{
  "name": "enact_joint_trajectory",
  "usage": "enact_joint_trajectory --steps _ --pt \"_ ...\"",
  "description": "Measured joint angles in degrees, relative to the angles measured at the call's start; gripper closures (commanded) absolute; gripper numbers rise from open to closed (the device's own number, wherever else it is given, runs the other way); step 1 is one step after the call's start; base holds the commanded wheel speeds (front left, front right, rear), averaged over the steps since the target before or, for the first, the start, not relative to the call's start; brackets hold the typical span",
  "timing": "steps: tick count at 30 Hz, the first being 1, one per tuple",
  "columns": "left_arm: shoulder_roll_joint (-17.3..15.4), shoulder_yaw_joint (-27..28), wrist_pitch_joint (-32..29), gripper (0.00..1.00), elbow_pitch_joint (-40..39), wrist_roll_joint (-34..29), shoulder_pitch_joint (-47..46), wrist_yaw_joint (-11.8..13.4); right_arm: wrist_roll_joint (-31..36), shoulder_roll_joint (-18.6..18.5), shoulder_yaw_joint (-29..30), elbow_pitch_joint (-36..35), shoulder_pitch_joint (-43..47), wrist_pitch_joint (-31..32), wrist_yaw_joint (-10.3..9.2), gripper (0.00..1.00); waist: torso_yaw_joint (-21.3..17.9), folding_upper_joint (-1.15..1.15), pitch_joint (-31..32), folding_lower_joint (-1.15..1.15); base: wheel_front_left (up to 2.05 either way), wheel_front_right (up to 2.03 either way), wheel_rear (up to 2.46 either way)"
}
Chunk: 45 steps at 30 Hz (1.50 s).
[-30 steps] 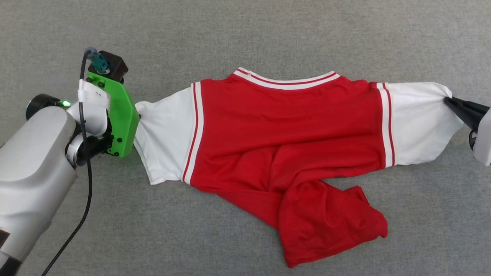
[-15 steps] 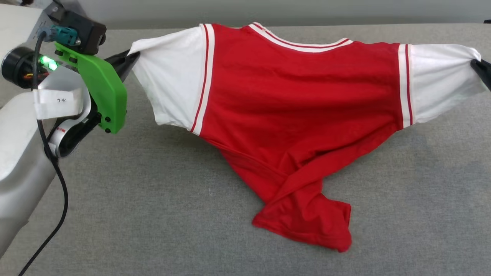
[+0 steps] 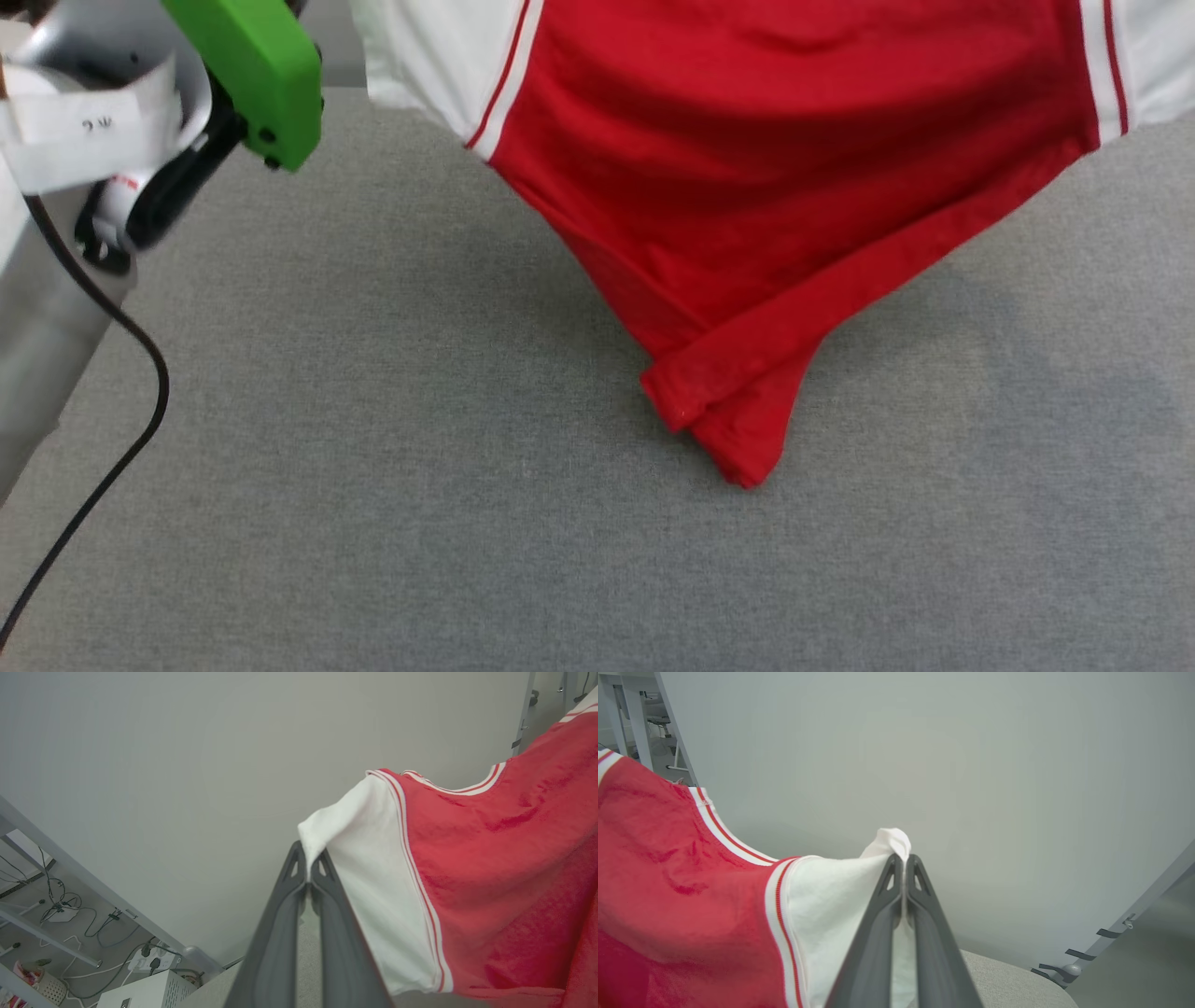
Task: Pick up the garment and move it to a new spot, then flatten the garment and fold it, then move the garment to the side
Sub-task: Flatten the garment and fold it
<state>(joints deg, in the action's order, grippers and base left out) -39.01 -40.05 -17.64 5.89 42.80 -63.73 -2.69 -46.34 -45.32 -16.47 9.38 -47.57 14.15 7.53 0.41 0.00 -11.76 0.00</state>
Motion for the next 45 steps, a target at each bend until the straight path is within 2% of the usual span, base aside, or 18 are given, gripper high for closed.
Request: enact_joint_trajectory --steps 7,15,25,30,36,45 --pt "5.04 0.94 2.07 1.0 8.28 -3.61 -14.16 -1.15 6.26 5.66 0.68 6.25 -16.74 2.33 0.0 1.0 -0.47 0.0 -4.97 0.0 0.0 0.0 0.0" --pt "10.31 1.51 7.6 1.0 21.63 -7.72 -30.71 -2.94 13.05 11.04 -2.29 17.25 -35.34 0.63 0.0 1.0 -1.48 0.0 -11.36 0.01 0.0 0.0 0.0" --pt "11.76 -0.05 13.47 1.0 33.73 -9.56 -43.71 -4.42 17.37 12.8 -6.58 28.53 -50.7 -5.09 0.0 1.0 -2.5 0.0 -16.09 0.01 0.0 0.0 0.0" --pt "11.74 -1.33 15.36 1.0 38.35 -9.04 -45.49 -4.63 16.88 13.7 -9.21 32.63 -53.73 -7.14 0.0 1.0 -2.61 0.0 -17.15 0.01 0.0 0.0 0.0" --pt "11.81 -4.74 18.78 1.0 41.12 -6.69 -44.26 -4.64 14.9 14.9 -13.59 36.83 -53.15 -10.31 0.0 1.0 -2.65 0.0 -18.55 0.0 0.0 0.0 0.0" --pt "9.45 -8.79 25.09 1.0 42.3 -1.15 -31.64 -4.65 9.06 19.0 -19.46 38.65 -42.53 -15.71 0.0 1.0 -3.56 0.0 -16.91 0.0 0.0 0.0 0.0"
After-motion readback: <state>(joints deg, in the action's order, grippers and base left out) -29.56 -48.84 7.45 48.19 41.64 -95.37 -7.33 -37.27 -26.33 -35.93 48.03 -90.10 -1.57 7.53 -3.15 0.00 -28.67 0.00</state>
